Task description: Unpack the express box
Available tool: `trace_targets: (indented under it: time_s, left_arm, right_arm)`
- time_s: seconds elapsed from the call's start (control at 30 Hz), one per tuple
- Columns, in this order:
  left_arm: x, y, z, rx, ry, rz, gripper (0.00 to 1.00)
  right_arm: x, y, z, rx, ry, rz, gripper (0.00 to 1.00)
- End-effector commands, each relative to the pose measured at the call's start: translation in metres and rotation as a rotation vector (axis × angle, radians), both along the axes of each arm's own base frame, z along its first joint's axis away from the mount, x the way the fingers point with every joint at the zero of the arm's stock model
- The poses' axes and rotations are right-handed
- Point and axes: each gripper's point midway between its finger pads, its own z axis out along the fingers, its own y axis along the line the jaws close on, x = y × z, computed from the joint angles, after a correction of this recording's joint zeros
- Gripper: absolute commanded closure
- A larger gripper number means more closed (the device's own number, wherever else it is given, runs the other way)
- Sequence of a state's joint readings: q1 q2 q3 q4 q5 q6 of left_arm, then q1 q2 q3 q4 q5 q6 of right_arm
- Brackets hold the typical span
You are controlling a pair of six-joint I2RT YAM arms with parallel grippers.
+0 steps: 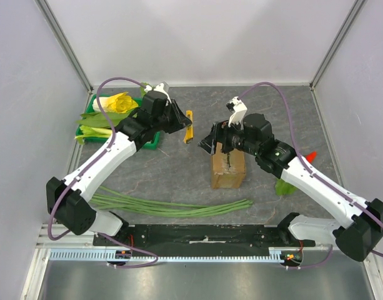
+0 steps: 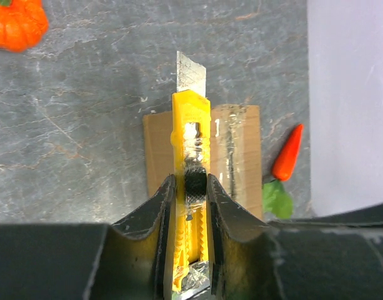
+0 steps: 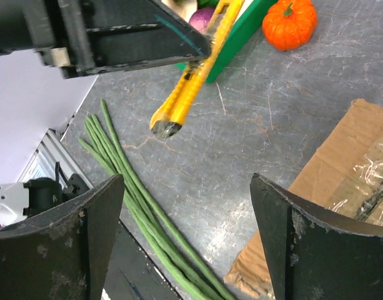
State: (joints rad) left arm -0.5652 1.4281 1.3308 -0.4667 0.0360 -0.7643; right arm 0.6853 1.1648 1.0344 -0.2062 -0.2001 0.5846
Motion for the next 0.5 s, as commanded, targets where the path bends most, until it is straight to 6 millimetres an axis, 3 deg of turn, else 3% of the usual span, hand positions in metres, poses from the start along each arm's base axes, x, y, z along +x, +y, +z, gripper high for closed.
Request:
trace_targets:
  time_s: [0.0,0.23,0.33,0.47]
  left_arm:
    - [-0.001,-0.009,0.048,-0.165,-0.047,0.025,0.89]
    - [-0.009,-0.019,0.063,-0.242,-0.056,-0.023,0.89]
    - [-0.010,-0.022,0.058,-0.253,-0.044,-0.034,0.89]
    - [-0.012,-0.023,0.052,-0.257,-0.035,-0.043,0.89]
  right_arm:
    - [0.018,0.014,0.026,0.080,-0.065,-0.022,0.11]
    - [0.032,0.039,0.023,0.144,-0.041,0.016,0.11]
    - [0.038,0.051,0.017,0.165,-0.011,0.036,0.13]
    - [0.042,0.062,0.024,0.232,-0.011,0.052,0.20]
